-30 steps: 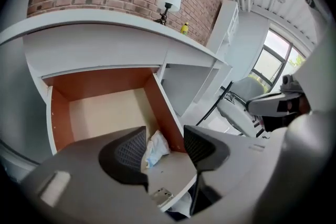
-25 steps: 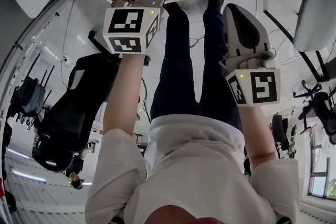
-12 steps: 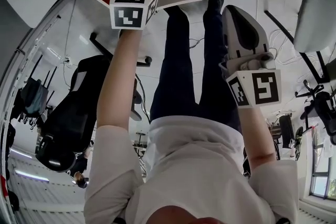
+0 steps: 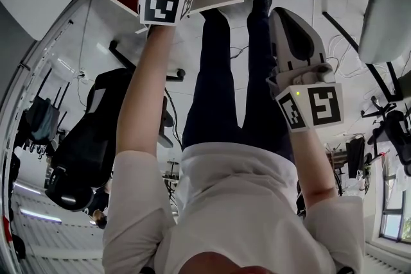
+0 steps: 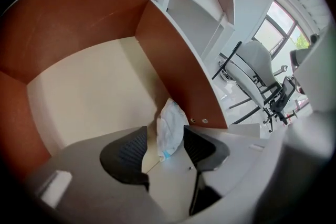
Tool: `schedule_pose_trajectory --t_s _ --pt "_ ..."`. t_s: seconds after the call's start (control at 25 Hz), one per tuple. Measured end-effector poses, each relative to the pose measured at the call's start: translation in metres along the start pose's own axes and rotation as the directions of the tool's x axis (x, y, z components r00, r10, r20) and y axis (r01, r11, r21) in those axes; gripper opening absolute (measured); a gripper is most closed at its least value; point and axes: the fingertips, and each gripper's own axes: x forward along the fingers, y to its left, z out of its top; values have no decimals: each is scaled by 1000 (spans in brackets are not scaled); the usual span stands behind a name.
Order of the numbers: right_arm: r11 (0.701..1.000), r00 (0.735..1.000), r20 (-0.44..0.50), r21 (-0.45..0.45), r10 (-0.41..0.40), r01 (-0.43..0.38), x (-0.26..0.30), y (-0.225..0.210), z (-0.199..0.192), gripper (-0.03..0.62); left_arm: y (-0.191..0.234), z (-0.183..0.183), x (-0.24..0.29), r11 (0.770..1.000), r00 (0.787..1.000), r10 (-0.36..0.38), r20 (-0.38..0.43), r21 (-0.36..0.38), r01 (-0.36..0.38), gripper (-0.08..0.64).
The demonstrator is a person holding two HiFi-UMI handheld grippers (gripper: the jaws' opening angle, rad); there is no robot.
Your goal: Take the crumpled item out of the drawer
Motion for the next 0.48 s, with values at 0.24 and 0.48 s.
schedule_pose_trajectory --t_s 0.24,0.48 --pt "1000 1000 -5 12 13 -13 3 2 -2 9 2 1 2 1000 1000 -14 -9 -22 14 161" --pt "999 1000 -7 26 25 -25 3 5 -3 9 2 -3 4 997 999 -44 -31 -61 42 9"
